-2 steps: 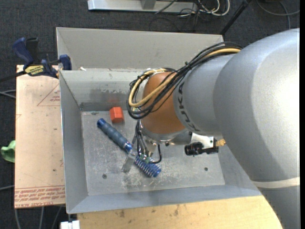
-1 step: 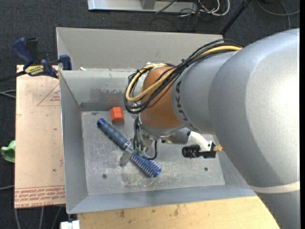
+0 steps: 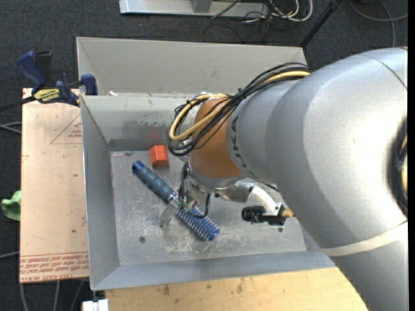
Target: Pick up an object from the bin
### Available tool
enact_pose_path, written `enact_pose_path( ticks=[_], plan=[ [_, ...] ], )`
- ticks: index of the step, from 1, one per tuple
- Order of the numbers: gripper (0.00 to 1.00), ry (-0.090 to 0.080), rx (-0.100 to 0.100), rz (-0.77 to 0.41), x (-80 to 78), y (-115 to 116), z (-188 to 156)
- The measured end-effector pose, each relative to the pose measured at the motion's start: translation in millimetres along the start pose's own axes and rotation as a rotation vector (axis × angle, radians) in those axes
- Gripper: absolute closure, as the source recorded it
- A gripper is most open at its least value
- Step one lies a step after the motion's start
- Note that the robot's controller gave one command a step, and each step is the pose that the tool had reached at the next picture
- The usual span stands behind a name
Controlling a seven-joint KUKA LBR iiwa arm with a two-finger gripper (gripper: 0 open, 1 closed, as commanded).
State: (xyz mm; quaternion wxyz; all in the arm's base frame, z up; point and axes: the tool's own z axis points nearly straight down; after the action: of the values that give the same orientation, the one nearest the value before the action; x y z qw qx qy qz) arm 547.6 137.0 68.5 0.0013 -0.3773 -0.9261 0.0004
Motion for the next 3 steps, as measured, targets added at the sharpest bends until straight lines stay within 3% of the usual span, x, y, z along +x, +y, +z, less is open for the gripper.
enact_pose_path(
  ticks=[1,2,3],
  plan=[
    [0.0,-0.002,-0.002,-0.003,0.4,0.5,0.1],
    [1.0,-0.003,-0.003,-0.004,0.1,0.8,-0.6],
    [1.0,-0.004,-0.005,-0.008,0.0,1.8,-57.9]
  ],
)
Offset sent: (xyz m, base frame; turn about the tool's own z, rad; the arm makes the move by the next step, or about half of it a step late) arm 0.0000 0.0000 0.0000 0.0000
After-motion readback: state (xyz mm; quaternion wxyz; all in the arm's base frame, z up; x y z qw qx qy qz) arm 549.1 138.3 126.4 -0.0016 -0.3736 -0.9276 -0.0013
